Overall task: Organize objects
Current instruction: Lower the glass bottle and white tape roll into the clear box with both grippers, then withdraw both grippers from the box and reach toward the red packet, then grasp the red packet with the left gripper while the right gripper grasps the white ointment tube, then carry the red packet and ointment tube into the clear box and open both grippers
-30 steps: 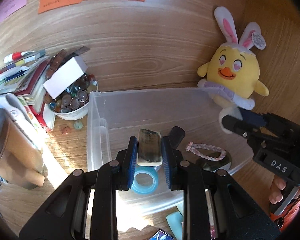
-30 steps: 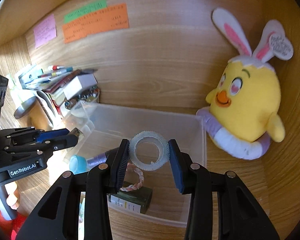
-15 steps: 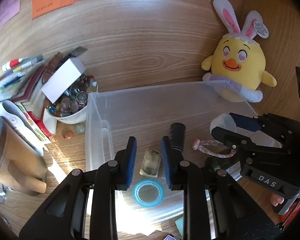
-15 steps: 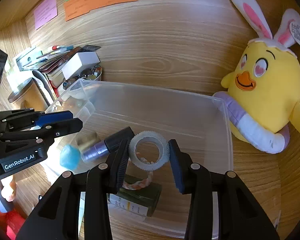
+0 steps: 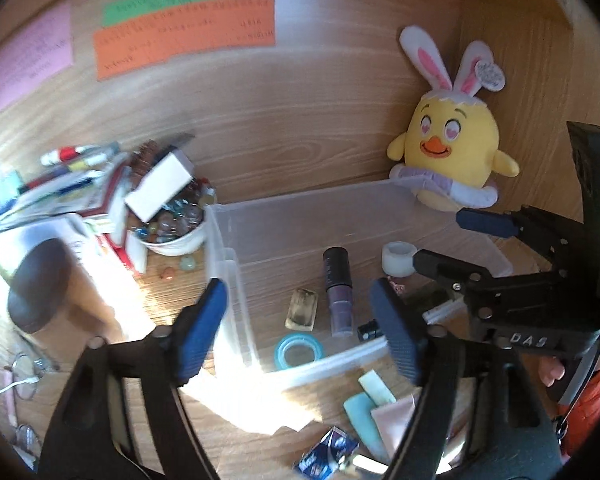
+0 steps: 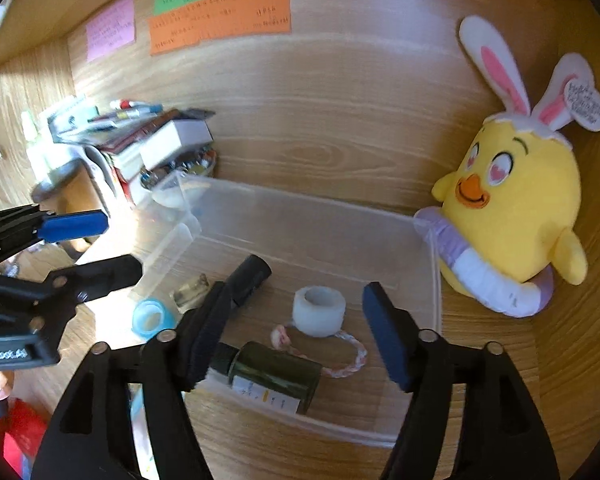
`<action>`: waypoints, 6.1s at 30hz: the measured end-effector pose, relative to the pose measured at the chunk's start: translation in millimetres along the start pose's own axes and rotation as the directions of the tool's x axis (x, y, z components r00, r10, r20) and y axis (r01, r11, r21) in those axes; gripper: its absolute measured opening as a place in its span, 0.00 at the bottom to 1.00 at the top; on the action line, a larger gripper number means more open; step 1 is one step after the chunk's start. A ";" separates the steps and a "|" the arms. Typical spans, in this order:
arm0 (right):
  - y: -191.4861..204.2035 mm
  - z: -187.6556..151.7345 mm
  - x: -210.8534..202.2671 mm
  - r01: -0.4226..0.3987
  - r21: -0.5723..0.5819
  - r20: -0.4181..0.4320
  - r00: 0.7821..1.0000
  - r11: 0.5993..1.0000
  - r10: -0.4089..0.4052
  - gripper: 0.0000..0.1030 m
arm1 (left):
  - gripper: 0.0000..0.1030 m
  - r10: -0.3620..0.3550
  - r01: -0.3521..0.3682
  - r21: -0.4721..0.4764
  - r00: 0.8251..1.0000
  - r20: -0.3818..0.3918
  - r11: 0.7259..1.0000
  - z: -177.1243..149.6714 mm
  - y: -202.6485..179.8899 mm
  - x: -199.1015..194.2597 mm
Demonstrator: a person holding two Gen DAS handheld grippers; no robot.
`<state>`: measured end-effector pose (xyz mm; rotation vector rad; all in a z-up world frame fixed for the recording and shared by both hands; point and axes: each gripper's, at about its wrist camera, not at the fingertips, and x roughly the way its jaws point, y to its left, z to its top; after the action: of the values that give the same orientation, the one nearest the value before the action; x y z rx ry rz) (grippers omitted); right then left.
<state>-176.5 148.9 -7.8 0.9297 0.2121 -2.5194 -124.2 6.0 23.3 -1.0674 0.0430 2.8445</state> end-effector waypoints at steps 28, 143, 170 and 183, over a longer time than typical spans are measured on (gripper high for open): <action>41.0 -96.2 -71.3 -0.063 0.021 -0.010 0.998 0.998 0.063 0.76 | 0.95 0.098 -0.105 -0.046 0.986 -0.133 0.993 -149.5 27.0 -87.7; 30.1 -62.1 -91.5 -0.096 0.029 0.127 0.988 0.995 0.092 0.15 | 0.54 0.011 -0.005 -0.028 0.975 0.221 1.000 -64.5 -13.3 -115.4; 1.6 8.7 -36.6 0.026 -0.022 0.105 0.994 0.999 -0.024 0.15 | 0.54 0.045 -0.035 -0.056 0.981 0.191 0.998 8.8 -2.6 -28.3; 0.5 1.0 17.9 0.017 -0.012 -0.015 1.000 1.000 -0.017 0.15 | 0.54 0.051 -0.043 -0.078 0.993 0.103 0.996 5.7 8.3 28.7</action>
<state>-189.0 141.9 -18.7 0.9462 0.2398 -2.5244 -150.2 0.6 8.6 -0.9407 -0.0485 2.9618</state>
